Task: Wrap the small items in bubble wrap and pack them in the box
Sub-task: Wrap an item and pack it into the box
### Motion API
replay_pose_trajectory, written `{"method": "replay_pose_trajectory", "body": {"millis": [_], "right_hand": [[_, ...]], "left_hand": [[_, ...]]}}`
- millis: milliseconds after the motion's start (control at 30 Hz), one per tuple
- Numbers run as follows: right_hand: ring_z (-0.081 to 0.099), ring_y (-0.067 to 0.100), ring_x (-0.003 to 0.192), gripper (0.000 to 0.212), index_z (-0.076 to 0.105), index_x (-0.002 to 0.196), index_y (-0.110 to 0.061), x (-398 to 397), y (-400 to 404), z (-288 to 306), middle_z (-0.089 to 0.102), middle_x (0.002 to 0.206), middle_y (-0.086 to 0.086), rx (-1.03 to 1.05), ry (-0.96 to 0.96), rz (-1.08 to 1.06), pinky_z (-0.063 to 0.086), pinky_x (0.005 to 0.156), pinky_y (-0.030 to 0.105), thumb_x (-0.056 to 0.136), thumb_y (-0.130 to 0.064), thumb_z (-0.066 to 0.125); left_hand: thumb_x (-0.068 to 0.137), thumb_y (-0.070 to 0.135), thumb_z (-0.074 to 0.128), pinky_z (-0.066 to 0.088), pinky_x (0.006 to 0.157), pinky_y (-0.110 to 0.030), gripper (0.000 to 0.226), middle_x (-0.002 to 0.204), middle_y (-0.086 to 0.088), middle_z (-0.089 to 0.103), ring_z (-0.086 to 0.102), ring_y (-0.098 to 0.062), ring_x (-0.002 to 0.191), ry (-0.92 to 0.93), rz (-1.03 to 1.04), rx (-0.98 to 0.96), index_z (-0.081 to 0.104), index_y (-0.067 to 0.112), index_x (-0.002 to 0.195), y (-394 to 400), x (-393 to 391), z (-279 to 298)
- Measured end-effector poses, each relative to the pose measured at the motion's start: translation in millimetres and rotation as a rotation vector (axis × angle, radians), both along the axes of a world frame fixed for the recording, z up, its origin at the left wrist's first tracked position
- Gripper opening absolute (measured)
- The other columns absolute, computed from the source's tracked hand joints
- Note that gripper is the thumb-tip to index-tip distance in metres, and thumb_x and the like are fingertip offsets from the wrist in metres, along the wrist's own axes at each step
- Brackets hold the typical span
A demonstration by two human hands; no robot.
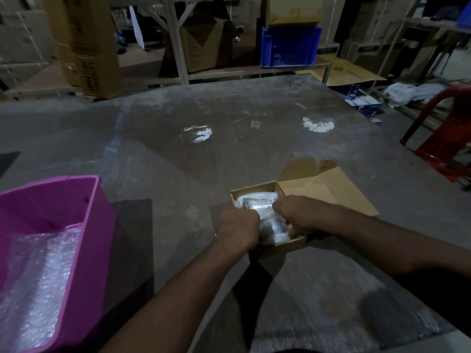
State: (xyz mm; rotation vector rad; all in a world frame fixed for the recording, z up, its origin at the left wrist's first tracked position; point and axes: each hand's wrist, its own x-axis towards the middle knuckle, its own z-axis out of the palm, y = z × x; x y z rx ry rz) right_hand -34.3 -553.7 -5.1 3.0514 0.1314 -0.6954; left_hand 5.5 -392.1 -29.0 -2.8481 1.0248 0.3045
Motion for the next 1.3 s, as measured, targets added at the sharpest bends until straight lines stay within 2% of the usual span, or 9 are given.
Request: {"method": "replay_pose_trajectory", "body": {"millis": [133, 300, 600, 667, 800, 967, 1033, 1200, 1300], "right_hand": [[0.060, 0.027, 0.112, 0.051, 0.057, 0.118, -0.015, 5, 2, -7, 0.063, 0.122, 0.010, -0.058, -0.013, 0.045, 0.051, 0.087, 0.035, 0.076, -0.027, 0.084], [0.061, 0.027, 0.108, 0.043, 0.057, 0.113, -0.015, 2, -1, -7, 0.064, 0.119, 0.009, -0.032, -0.065, 0.062, 0.048, 0.085, 0.033, 0.079, -0.026, 0.081], [0.061, 0.031, 0.113, 0.032, 0.052, 0.126, -0.011, -6, 9, -13, 0.063, 0.125, 0.013, -0.083, -0.184, 0.126, 0.041, 0.082, 0.033, 0.098, -0.025, 0.055], [0.061, 0.031, 0.107, 0.025, 0.053, 0.122, -0.012, -8, 6, -9, 0.063, 0.117, 0.012, -0.037, -0.139, 0.096, 0.043, 0.082, 0.034, 0.098, -0.019, 0.055], [0.054, 0.018, 0.089, 0.019, 0.051, 0.092, -0.026, -13, -9, -2, 0.047, 0.080, -0.014, 0.095, -0.092, -0.009, 0.035, 0.065, 0.021, 0.088, -0.010, 0.062], [0.052, 0.021, 0.106, 0.010, 0.049, 0.098, -0.031, -33, -3, -2, 0.059, 0.110, 0.001, -0.076, -0.175, 0.153, 0.033, 0.081, 0.034, 0.096, -0.022, 0.054], [0.050, 0.021, 0.101, 0.018, 0.042, 0.095, -0.036, -39, -5, 0, 0.058, 0.112, 0.003, -0.046, -0.158, 0.129, 0.039, 0.083, 0.037, 0.096, -0.024, 0.055], [0.045, 0.021, 0.090, 0.011, 0.051, 0.107, -0.028, -44, -5, 0, 0.051, 0.106, 0.003, -0.030, -0.127, 0.095, 0.036, 0.076, 0.035, 0.096, -0.024, 0.051], [0.048, 0.022, 0.088, 0.006, 0.051, 0.103, -0.030, -42, -7, -3, 0.048, 0.103, 0.001, -0.005, -0.110, 0.058, 0.046, 0.082, 0.038, 0.097, -0.030, 0.051]], "left_hand": [[0.087, 0.019, 0.069, 0.052, 0.084, -0.036, 0.024, 0.114, -0.012, 0.072, 0.069, -0.029, 0.107, -0.024, -0.005, 0.017, 0.071, 0.011, 0.110, -1, -1, -1], [0.087, 0.021, 0.070, 0.053, 0.084, -0.035, 0.024, 0.113, -0.010, 0.072, 0.069, -0.028, 0.106, -0.028, -0.010, 0.034, 0.070, 0.011, 0.110, -2, -1, 0], [0.085, 0.026, 0.076, 0.052, 0.082, -0.033, 0.030, 0.114, -0.007, 0.071, 0.068, -0.026, 0.106, 0.037, -0.001, 0.022, 0.070, 0.014, 0.112, -1, 3, -1], [0.084, 0.028, 0.076, 0.051, 0.081, -0.034, 0.032, 0.114, -0.008, 0.071, 0.068, -0.026, 0.106, 0.051, -0.004, -0.003, 0.071, 0.013, 0.112, 2, 5, -2], [0.084, 0.033, 0.076, 0.050, 0.079, -0.033, 0.036, 0.116, -0.008, 0.071, 0.067, -0.027, 0.106, 0.078, -0.031, -0.041, 0.073, 0.014, 0.114, 7, 8, -1], [0.086, 0.032, 0.073, 0.048, 0.078, -0.033, 0.030, 0.115, -0.007, 0.070, 0.064, -0.027, 0.108, 0.099, -0.051, -0.044, 0.074, 0.016, 0.112, 10, 9, 1], [0.085, 0.032, 0.074, 0.050, 0.080, -0.033, 0.029, 0.114, -0.005, 0.070, 0.065, -0.026, 0.108, 0.104, -0.056, -0.048, 0.074, 0.017, 0.109, 10, 9, 1], [0.083, 0.029, 0.071, 0.054, 0.084, -0.034, 0.028, 0.112, -0.003, 0.072, 0.067, -0.024, 0.107, 0.098, -0.067, -0.051, 0.075, 0.018, 0.109, 10, 10, 1], [0.084, 0.030, 0.071, 0.053, 0.084, -0.034, 0.028, 0.113, -0.002, 0.072, 0.066, -0.024, 0.107, 0.098, -0.073, -0.031, 0.075, 0.019, 0.110, 9, 9, 1]]}}
